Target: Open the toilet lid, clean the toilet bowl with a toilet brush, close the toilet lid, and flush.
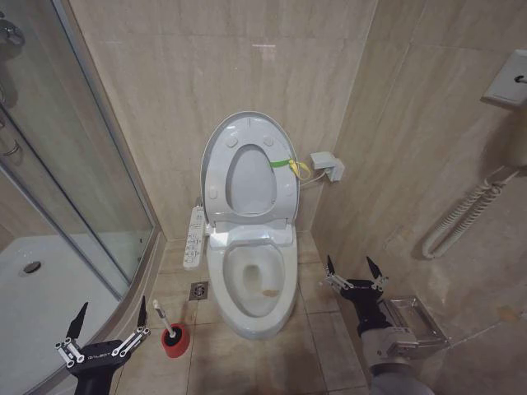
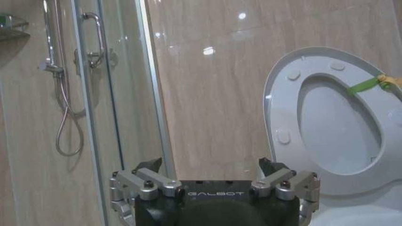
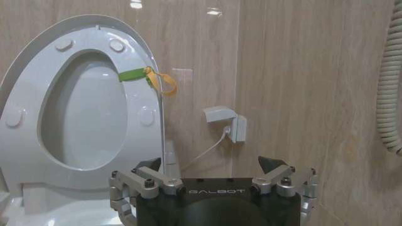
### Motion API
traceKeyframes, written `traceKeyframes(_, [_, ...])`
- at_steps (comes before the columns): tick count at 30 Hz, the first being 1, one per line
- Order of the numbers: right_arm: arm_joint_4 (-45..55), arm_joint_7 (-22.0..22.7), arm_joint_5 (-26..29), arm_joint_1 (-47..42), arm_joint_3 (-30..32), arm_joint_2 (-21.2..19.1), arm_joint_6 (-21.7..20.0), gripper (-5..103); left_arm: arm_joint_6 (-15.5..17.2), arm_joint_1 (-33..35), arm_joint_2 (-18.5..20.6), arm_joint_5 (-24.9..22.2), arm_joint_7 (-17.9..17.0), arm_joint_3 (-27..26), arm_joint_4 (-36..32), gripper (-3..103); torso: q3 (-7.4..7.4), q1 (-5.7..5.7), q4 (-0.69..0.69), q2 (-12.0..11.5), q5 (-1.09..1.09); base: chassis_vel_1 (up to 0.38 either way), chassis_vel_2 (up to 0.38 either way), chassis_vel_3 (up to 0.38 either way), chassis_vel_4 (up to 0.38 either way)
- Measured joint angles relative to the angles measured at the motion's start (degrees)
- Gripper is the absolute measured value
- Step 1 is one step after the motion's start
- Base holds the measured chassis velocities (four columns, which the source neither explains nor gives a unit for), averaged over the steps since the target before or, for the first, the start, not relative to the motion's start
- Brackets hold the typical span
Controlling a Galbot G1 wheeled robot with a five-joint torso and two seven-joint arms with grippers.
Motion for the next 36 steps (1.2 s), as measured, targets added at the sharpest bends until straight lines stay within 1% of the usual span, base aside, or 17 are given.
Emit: traceKeyframes(36, [0.0,0.0,0.0,0.0,0.0,0.0,0.0,100,0.0,0.0,0.0,0.0,0.0,0.0,0.0,100,0.0,-0.01,0.0,0.0,0.0,-0.016,0.014,0.014,-0.015])
